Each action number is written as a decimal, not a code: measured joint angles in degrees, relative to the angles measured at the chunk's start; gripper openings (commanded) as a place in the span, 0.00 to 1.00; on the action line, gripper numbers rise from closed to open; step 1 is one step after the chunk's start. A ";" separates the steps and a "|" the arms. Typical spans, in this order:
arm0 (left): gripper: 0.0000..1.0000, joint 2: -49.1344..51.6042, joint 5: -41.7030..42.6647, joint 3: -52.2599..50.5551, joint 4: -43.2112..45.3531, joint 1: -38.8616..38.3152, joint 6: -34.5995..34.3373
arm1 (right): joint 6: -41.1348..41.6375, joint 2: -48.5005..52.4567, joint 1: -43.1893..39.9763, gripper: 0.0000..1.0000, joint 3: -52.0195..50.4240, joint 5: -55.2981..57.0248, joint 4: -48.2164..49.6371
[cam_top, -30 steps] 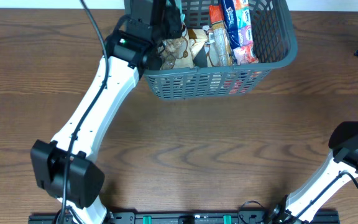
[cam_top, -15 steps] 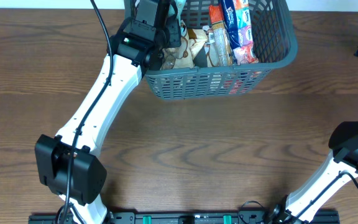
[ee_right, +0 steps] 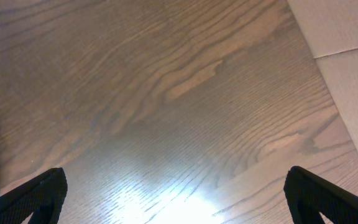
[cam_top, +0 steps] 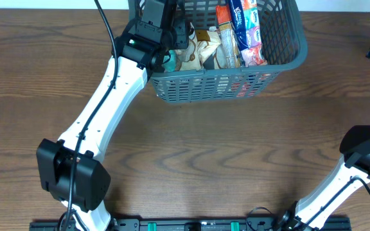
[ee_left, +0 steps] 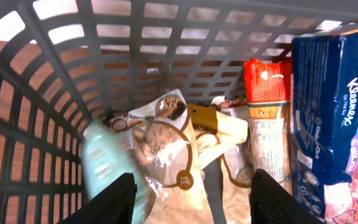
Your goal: Pack container
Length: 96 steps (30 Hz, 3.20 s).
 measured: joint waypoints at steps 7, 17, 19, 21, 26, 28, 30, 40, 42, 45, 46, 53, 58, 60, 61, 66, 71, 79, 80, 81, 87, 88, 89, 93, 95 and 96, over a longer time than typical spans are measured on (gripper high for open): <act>0.68 0.00 0.00 4.66 0.28 0.00 4.52 | 0.00 0.00 0.00 0.99 0.00 0.00 0.02; 0.78 -7.87 -0.98 16.15 -5.09 -0.02 10.19 | 0.00 0.00 0.00 0.99 0.00 0.00 0.02; 0.80 -11.65 -2.60 16.37 -8.02 -0.02 10.34 | 0.00 0.00 0.00 0.99 0.00 0.00 0.00; 0.82 -15.76 -5.05 16.68 -12.31 -0.02 10.71 | 0.00 0.00 0.00 0.99 0.00 0.00 0.00; 0.96 -26.05 -10.38 17.00 -24.63 0.00 11.45 | 0.00 0.00 0.00 0.99 0.00 0.00 0.02; 0.99 -29.66 -11.39 17.14 -29.22 0.00 11.21 | 0.00 0.00 0.00 0.99 0.00 0.00 0.02; 0.99 -33.11 -12.15 17.38 -34.53 0.00 10.56 | 0.00 0.00 0.00 0.99 0.00 0.00 0.00; 0.99 -43.56 -13.22 17.51 -56.46 0.00 4.55 | 0.00 0.00 0.00 0.99 0.00 0.00 0.02; 0.99 -45.03 -13.25 17.51 -59.30 0.00 3.63 | 0.00 0.00 0.00 0.99 0.00 0.00 0.00; 0.99 -46.82 -13.35 17.49 -62.38 0.00 2.27 | 0.00 0.00 0.00 0.99 0.00 0.00 0.00; 0.99 -47.30 -13.35 17.49 -63.28 0.00 2.01 | 0.00 0.00 0.00 0.99 0.00 0.00 0.02; 0.99 -48.06 -13.33 17.40 -63.54 0.00 -0.92 | 0.00 0.00 0.00 0.99 0.00 0.00 0.00; 0.99 -48.04 -13.14 17.40 -63.54 0.00 -1.79 | 0.00 0.00 0.00 0.99 0.00 0.00 0.00; 0.99 -48.04 -13.14 17.40 -63.54 0.00 -2.05 | 0.00 0.00 0.00 0.99 0.00 0.00 0.00; 0.99 -48.04 -13.14 17.40 -63.54 0.00 -2.08 | 0.00 0.00 0.00 0.99 0.00 0.00 0.00; 0.99 -48.04 -13.14 17.40 -63.54 0.00 -1.75 | 0.00 0.00 0.00 0.99 0.00 0.00 0.00; 0.99 -48.04 -13.14 16.85 -63.54 0.00 2.23 | 0.02 0.00 0.00 0.99 0.00 0.00 0.00; 0.99 -50.10 -12.85 10.43 -59.34 2.80 9.35 | 0.00 0.00 0.00 0.99 0.00 -0.02 0.00; 0.99 -51.08 -12.59 8.98 -57.07 3.45 10.43 | 0.00 0.00 0.00 0.99 0.00 0.00 0.00; 0.99 -52.65 -11.72 6.97 -54.05 4.17 12.00 | 0.00 0.00 0.00 0.99 0.00 0.02 0.02; 0.99 -66.53 -4.52 -9.03 -35.74 8.70 23.12 | 0.00 0.00 0.00 0.99 0.00 0.02 0.02; 0.99 -69.24 -3.34 -12.41 -33.03 9.55 24.85 | 0.00 0.00 0.00 0.99 0.00 0.00 0.00; 0.99 -71.14 -2.51 -14.93 -31.54 10.23 25.88 | 0.00 0.00 0.00 0.99 0.00 0.04 0.02; 0.99 -78.03 0.92 -27.36 -25.18 13.70 29.14 | 0.02 0.00 0.00 0.99 0.00 0.00 0.02; 0.99 -80.17 2.89 -33.18 -22.73 15.76 29.83 | 0.00 0.00 0.00 0.99 0.00 0.00 0.02; 0.98 -81.00 3.87 -35.78 -21.66 16.74 30.21 | 0.00 0.00 0.00 0.99 0.00 0.00 0.02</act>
